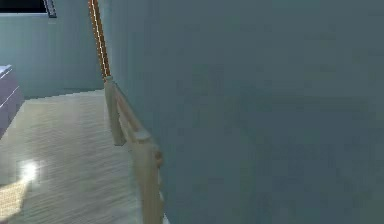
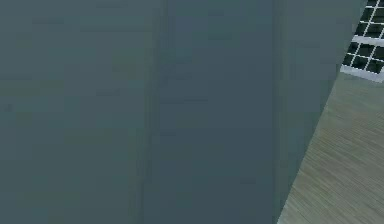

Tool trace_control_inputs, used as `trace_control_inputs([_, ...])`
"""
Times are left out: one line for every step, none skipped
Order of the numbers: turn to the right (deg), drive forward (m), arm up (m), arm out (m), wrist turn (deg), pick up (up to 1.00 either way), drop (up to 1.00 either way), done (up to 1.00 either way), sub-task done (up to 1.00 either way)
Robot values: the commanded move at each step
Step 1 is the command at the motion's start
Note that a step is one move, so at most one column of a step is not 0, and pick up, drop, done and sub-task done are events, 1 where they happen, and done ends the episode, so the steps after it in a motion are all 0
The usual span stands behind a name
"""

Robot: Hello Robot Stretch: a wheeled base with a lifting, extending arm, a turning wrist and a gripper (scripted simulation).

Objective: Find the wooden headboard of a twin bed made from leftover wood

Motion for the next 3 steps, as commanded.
trace_control_inputs([0.0, 0.1, 0.0, 0.0, 0.0, 0.0, 0.0, 0.0, 0.0])
trace_control_inputs([-21.0, 0.0, 0.0, 0.0, 0.0, 0.0, 0.0, 0.0, 0.0])
trace_control_inputs([0.0, 0.0, 0.0, 0.0, 0.0, 0.0, 0.0, 1.0, 0.0])
